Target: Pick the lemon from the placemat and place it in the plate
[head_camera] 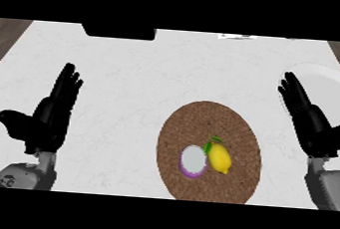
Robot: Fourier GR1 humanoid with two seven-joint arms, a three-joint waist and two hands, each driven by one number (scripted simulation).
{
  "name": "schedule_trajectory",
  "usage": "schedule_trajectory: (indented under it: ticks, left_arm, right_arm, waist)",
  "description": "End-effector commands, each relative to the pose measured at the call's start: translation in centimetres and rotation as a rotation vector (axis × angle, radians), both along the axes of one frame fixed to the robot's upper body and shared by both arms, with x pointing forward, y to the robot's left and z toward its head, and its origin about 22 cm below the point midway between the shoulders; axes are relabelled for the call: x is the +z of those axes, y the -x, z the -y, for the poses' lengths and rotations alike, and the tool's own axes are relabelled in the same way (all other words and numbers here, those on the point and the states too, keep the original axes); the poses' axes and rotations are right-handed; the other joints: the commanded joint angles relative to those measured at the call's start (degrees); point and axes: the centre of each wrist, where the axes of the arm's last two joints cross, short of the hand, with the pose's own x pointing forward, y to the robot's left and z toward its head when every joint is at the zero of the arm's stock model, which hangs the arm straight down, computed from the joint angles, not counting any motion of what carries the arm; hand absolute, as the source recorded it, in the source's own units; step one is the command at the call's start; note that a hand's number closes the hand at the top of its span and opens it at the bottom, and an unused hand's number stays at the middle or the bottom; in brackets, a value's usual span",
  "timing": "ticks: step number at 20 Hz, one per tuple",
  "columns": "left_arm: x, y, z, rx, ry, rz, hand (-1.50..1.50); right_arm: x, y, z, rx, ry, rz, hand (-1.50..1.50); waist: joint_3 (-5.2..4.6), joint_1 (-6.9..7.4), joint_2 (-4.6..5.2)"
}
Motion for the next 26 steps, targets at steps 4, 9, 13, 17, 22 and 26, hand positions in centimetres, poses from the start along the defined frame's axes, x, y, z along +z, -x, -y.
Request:
schedule_trajectory:
  ticks: [4,9,13,17,22,26]
  left_arm:
    - [-4.1,1.3,-0.9,-0.022,0.005,-0.262,0.00]
    - [-7.1,2.9,0.0,-0.119,0.072,-0.403,0.00]
    - [-7.9,1.7,-0.5,-0.119,0.102,-0.401,0.00]
    - [-8.0,3.8,-1.2,-0.096,0.079,-0.426,0.00]
    - [-7.8,3.0,-1.0,-0.086,0.080,-0.429,0.00]
    - [-8.4,4.1,-0.6,-0.098,0.091,-0.411,0.00]
  right_arm:
    - [9.9,-4.3,-2.0,0.265,0.035,0.265,1.50]
    - [11.1,-5.7,0.1,-0.004,0.372,0.392,1.50]
    - [6.0,-6.1,0.7,0.034,0.164,0.435,-1.50]
    - [5.5,-4.0,1.2,0.155,0.178,0.446,-1.50]
    - [11.0,-2.9,4.8,0.271,0.459,0.353,-1.50]
    - [12.2,-3.2,3.2,0.410,0.714,0.210,-1.50]
  waist:
    - [-0.63,0.27,3.50]
    - [-0.64,0.15,3.70]
    - [-0.54,-0.51,3.49]
    - [-0.55,-0.71,3.12]
    - [-0.64,-1.88,2.88]
    - [-0.74,-0.80,2.93]
